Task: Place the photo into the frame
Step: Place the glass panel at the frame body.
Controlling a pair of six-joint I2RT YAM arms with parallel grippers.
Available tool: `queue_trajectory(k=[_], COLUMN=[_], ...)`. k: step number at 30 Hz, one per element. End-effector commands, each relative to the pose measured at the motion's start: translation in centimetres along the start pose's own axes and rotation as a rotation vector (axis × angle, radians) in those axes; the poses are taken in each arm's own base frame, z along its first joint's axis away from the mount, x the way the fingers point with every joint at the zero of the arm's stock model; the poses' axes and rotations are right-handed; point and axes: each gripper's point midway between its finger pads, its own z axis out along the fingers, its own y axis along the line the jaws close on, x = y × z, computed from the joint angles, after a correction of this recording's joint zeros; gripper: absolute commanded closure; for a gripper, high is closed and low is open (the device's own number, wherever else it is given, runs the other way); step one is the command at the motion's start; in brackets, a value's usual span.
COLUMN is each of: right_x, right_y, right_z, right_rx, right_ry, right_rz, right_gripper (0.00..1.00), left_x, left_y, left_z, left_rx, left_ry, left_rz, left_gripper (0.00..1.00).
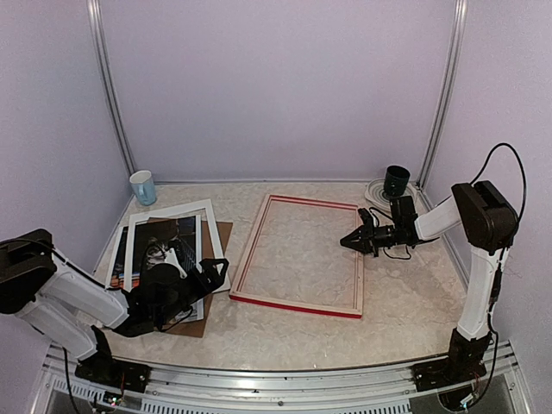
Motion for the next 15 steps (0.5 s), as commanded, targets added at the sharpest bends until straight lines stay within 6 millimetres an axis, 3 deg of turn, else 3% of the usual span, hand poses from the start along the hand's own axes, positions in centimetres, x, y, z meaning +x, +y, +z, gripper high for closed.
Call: queue_trajectory(k=[1,10,15], right_x=[-0.37,-0.51,-0.57], right_y=[0.49,0.47,0.53], right_z=[-0.87,-0.87,-0.79], right_rx=[0.003,0.003,0.002], right_ry=[-0.021,-0.023,-0.021], right_rz=[-0.020,-0.025,-0.025], right_gripper=[0.97,0.96,0.84], left_x=[-0.06,-0.03,0.10], left_y=[-0.92,-0.94,-0.93], left_z=[0.13,0.14,0.19], left_rx=[0.030,0.032,0.033], left_ry=[-0.003,-0.003,0.000], left_rz=[-0.015,-0.017,-0.018], left_gripper=[0.01,0.01,0.01])
